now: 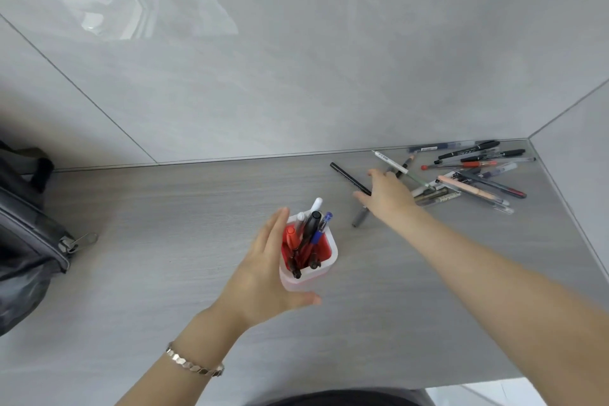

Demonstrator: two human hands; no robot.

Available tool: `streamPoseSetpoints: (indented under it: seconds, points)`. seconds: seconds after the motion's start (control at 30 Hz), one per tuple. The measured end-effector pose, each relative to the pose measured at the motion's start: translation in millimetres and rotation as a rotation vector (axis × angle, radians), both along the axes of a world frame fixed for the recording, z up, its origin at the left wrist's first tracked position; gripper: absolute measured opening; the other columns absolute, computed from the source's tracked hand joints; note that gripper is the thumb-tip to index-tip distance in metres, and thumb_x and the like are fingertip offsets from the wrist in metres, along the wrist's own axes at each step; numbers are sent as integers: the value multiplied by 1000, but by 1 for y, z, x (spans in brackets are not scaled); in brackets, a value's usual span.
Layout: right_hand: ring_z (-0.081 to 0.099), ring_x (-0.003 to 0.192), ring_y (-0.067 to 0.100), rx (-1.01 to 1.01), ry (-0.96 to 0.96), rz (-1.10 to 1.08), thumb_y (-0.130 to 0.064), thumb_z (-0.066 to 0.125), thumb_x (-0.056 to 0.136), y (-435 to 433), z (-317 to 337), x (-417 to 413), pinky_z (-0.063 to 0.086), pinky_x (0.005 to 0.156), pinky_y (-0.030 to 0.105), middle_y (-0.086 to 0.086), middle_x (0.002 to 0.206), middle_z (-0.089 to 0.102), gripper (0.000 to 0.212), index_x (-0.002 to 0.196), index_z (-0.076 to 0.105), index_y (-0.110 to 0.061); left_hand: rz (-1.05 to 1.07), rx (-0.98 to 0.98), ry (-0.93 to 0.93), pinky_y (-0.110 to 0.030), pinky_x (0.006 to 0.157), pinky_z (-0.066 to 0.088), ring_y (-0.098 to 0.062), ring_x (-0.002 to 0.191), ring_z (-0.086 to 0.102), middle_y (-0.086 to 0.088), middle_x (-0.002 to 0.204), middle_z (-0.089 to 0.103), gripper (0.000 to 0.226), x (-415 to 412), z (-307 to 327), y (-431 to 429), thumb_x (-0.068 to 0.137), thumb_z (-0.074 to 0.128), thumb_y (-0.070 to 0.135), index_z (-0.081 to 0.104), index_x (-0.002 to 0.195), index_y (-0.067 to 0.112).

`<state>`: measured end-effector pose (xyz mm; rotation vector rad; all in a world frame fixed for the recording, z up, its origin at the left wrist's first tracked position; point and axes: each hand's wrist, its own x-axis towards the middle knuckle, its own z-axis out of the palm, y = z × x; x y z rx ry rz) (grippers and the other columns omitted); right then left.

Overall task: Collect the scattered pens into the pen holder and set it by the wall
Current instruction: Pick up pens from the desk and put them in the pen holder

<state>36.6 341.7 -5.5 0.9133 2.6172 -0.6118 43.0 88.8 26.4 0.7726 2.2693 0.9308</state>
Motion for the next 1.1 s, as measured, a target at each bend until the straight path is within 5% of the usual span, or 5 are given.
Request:
streamPoseSetpoints:
  seconds: [0.3, 0.47, 0.63, 0.87, 1.1]
  points:
    - [49, 117, 39, 124, -68, -120, 1, 47, 87, -13, -17, -34, 44, 92, 43, 25, 125, 53, 38, 123, 34, 3, 131, 44, 67, -9, 92, 28, 7, 118, 27, 21, 131, 23, 103, 1, -3, 3, 64, 80, 23, 11, 141, 24]
    - [56, 73, 30, -213, 185, -113, -12, 37, 93, -19, 6, -3, 42, 63, 36, 19, 87, 61, 23, 111, 42, 2, 159, 55, 33, -13, 95, 30, -1, 124, 35, 15, 137, 29, 103, 0, -5, 2, 62, 82, 22, 17, 140, 25]
    - [26, 34, 1, -800, 667, -243, -23, 26, 99, -41, 62, 40, 23, 35, 15, -3, 58, 31, 23, 103, 48, -17, 205, 78, 28, -15, 96, 32, -8, 121, 44, 10, 138, 39, 100, 1, -7, 2, 57, 85, 21, 26, 137, 26]
    - [47, 65, 10, -1007, 1150, -337, -20, 33, 88, -83, 83, 42, 40, 66, 17, -14, 67, 52, 17, 91, 45, -32, 212, 79, 19, -16, 95, 34, -6, 119, 43, 8, 137, 41, 100, 1, -8, 3, 57, 85, 20, 26, 137, 27]
    - [56, 83, -7, -747, 1077, -156, -6, 44, 87, -124, 48, 38, 43, 84, 9, -6, 88, 55, 31, 99, 39, -34, 205, 91, 15, -20, 98, 37, -8, 125, 43, 8, 139, 41, 102, 0, -13, 1, 56, 85, 25, 25, 138, 29]
